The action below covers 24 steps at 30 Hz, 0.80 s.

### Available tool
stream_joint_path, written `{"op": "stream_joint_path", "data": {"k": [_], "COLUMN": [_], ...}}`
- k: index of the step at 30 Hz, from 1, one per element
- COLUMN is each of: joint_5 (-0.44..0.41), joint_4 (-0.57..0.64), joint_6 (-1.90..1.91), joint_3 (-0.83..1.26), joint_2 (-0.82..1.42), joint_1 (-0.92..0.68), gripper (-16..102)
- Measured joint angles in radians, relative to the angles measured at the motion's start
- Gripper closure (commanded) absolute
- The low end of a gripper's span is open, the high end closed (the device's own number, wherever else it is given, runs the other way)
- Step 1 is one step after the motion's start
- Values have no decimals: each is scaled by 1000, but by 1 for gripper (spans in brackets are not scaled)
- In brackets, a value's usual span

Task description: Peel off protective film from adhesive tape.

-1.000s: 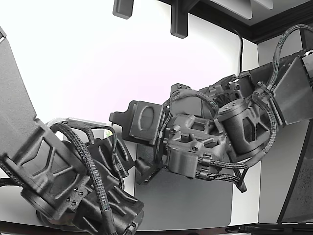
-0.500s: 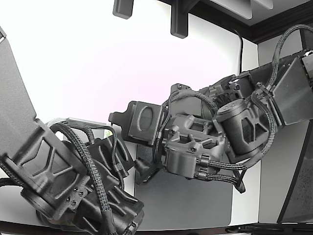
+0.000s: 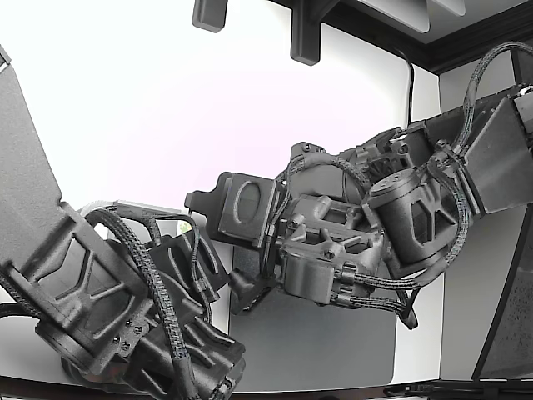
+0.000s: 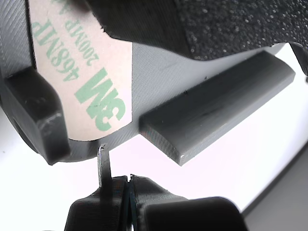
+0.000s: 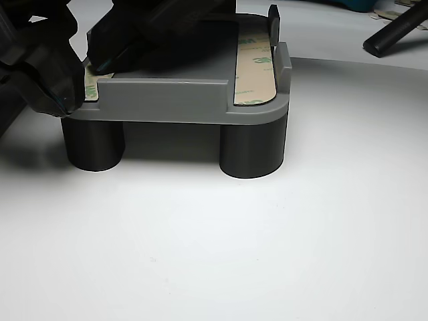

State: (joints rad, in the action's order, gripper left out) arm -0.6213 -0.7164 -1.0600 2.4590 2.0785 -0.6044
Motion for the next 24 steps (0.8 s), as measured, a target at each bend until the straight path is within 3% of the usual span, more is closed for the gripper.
{"op": "stream_joint_path", "data": {"k": [24], "joint_5": [-2], "joint_4": [5], "joint_6": [3], "joint_3": [0], "joint_2": [-9], "joint_1": [0], "gripper": [96]}}
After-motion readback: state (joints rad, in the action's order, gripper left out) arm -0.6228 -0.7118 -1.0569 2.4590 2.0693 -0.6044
